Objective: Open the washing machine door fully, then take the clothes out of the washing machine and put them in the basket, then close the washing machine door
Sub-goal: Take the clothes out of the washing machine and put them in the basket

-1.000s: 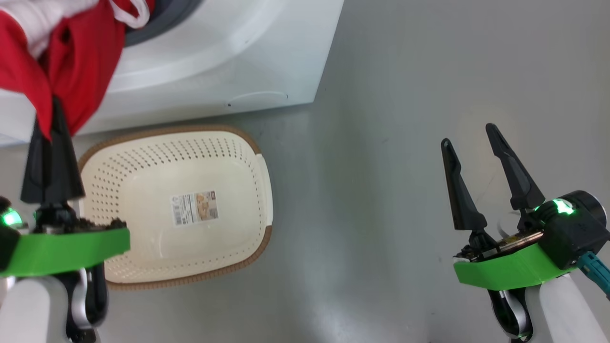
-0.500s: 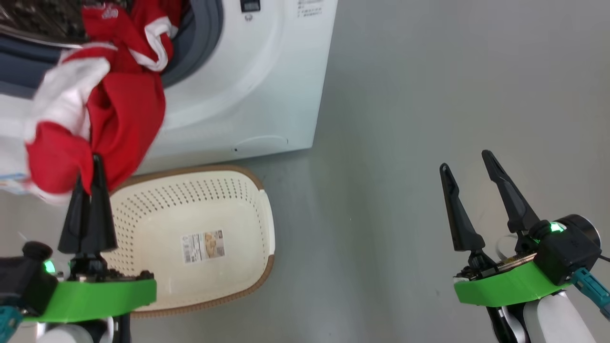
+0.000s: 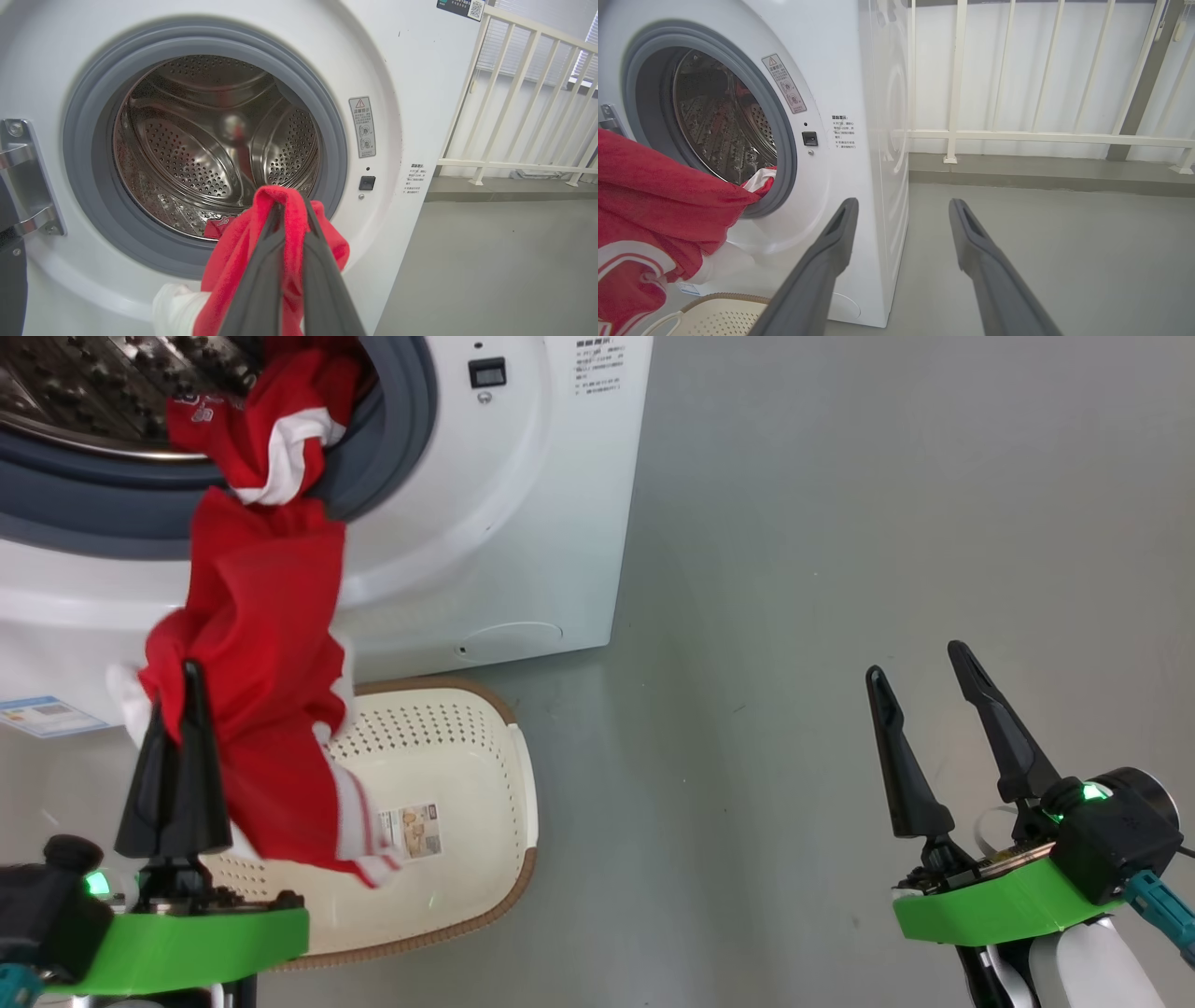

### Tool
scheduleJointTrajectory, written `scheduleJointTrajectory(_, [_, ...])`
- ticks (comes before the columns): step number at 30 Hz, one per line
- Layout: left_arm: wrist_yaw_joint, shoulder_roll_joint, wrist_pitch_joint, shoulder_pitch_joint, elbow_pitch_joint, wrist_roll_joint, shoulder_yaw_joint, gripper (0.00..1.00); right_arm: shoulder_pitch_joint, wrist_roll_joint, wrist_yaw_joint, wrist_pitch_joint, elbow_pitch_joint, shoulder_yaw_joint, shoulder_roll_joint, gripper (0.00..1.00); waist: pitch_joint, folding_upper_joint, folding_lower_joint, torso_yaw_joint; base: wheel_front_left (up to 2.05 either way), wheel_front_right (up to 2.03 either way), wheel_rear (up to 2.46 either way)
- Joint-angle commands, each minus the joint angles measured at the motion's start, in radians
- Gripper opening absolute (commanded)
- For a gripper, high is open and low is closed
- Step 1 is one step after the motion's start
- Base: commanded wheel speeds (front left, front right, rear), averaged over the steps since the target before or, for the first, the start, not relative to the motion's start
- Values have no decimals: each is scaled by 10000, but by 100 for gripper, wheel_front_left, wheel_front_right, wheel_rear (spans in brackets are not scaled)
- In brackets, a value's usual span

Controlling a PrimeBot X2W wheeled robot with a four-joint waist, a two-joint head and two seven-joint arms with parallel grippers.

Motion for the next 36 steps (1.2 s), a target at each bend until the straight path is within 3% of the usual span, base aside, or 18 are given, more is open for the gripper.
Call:
scheduleJointTrajectory(1, [61, 237, 25, -14, -285, 4, 326, 0, 64, 135, 63, -65, -296, 200, -66, 100, 63, -1, 0, 18, 0, 0, 0])
scheduleJointTrajectory(11, [-163, -62, -116, -845, 1484, -255, -43, 0, -256, 217, 63, -65, -393, 246, -66, 100, 800, -1, 0, -55, 0, 0, 0])
scheduleJointTrajectory(25, [-676, -392, -651, -3216, 6541, 37, -229, 0, -758, 163, 63, -65, -504, 297, -66, 100, 2052, -1, 0, -245, 0, 0, 0])
scheduleJointTrajectory(36, [-881, -451, -665, -4792, 9425, 760, 192, 0, -1128, 93, 63, -65, -621, 354, -66, 100, 2978, -1, 0, -381, 0, 0, 0])
